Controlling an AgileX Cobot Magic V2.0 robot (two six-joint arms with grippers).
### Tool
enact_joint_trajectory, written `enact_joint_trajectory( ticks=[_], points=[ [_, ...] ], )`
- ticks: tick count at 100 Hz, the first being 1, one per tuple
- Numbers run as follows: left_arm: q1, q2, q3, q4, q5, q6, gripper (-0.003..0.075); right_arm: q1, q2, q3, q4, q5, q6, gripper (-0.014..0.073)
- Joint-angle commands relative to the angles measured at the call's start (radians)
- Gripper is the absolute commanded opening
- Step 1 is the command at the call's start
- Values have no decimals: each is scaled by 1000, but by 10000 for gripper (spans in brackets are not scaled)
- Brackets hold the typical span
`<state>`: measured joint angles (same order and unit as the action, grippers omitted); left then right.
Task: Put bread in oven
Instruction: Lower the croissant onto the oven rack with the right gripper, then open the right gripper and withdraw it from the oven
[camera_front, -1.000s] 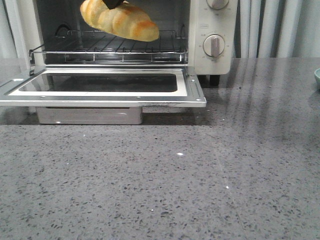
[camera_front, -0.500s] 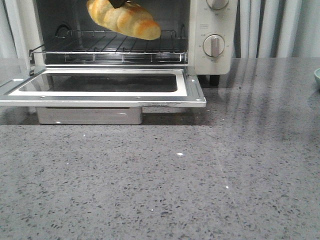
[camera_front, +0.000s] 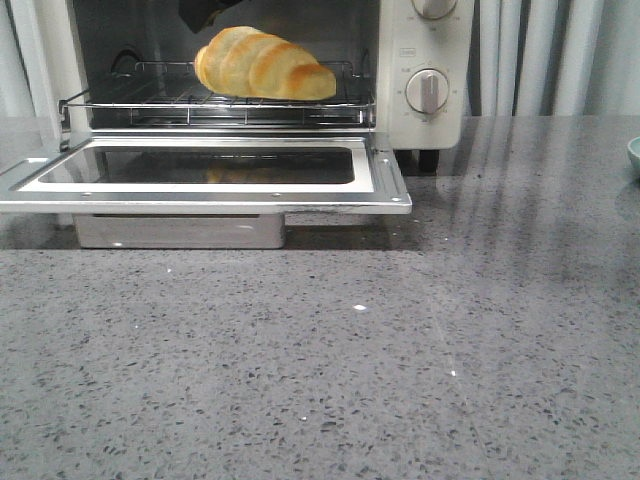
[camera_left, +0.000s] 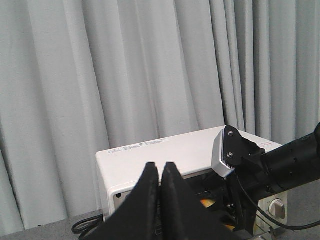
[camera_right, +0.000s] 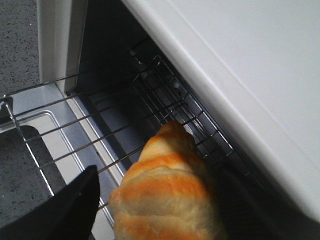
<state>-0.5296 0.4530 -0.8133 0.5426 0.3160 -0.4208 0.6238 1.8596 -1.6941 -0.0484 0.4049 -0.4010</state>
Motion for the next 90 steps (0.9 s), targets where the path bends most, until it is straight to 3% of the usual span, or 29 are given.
enact_joint_trajectory(
  ticks=[1, 38, 90],
  points=[
    [-8, 6, -32, 0, -63, -2, -22, -16, -48, -31, -1, -80, 12, 489],
    [-8, -15, -32, 5, -59, 0, -22, 66, -97, -31, 1, 9, 12, 487],
    [-8, -282, 59, 62, 25, 0, -22, 146, -262, -31, 30, 245, 56, 487]
  ],
)
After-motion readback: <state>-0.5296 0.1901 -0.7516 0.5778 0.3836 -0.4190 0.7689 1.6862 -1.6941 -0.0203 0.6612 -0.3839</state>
